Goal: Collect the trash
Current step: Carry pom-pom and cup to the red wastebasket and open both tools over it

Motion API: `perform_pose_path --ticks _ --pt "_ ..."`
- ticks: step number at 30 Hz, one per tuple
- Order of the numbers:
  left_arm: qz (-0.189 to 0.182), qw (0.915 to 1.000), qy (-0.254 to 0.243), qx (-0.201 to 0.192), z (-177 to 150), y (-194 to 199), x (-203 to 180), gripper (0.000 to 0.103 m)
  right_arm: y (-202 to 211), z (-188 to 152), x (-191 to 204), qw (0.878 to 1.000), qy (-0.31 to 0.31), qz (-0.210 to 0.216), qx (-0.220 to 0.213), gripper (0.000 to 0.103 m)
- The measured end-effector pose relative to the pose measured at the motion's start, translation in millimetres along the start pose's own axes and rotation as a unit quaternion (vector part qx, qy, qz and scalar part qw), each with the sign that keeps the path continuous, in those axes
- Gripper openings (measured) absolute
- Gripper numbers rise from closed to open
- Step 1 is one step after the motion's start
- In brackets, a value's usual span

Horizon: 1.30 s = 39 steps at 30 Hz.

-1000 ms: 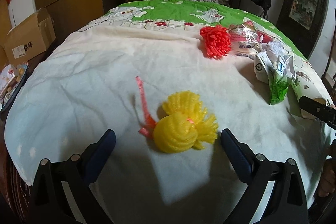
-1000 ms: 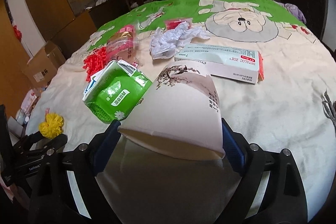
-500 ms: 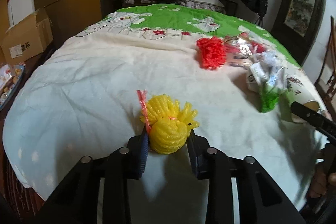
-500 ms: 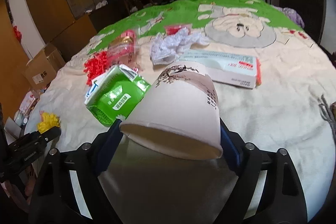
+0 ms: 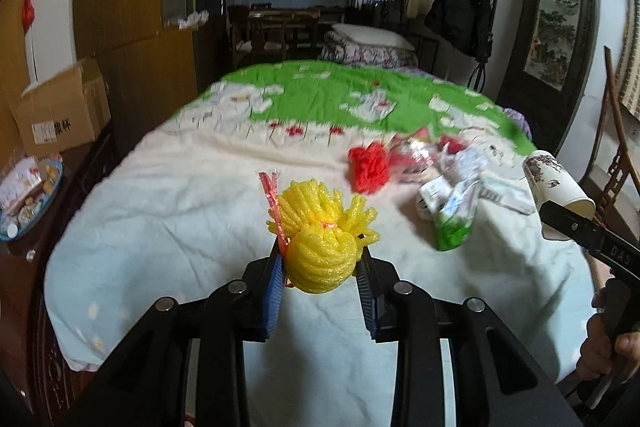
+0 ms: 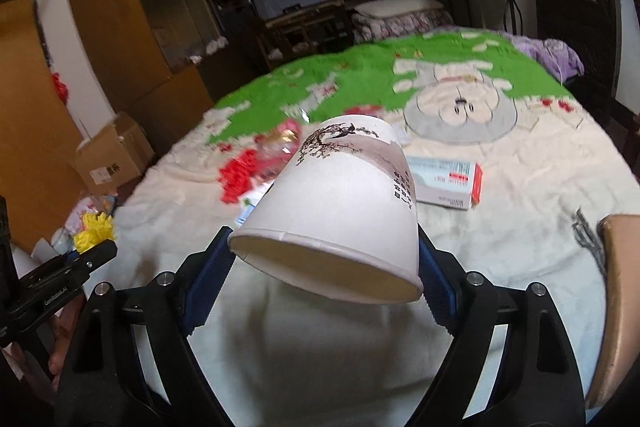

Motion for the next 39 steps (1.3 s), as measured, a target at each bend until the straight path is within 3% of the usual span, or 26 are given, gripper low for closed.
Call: perform_pose_path --ticks 15,25,32,39 --pt "-0.012 0.9956 0.0 -0.092 0.6 124.9 -17.2 0.033 103.6 15.1 29.6 0.994 0.019 0.045 -0.1 0.083" --pt "0.0 0.9883 0.017 -0.152 -10.9 204.6 8.5 0.035 154.4 17.3 59.7 0.984 0.051 0.074 -0.153 0.083" --pt "0.039 0.9885 0.055 -0.136 -24.2 211.6 60.0 0.035 141.5 15.1 89.5 0.983 0.069 0.112 -0.13 0.083" --pt "0.076 0.9885 0.113 -0.065 -42.8 177.6 134.9 0.038 106.6 10.6 135.3 0.982 0.099 0.141 -0.08 0.083"
Point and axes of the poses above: each gripper's, at about its wrist camera, not at the fingertips, and y roughly against the way its jaws point, x to its left, z to its top, the point moved 2 cm from there along -y, roughly the way its jaws point, and after that the axes turned 15 degrees about y, right-handed, at the moved point
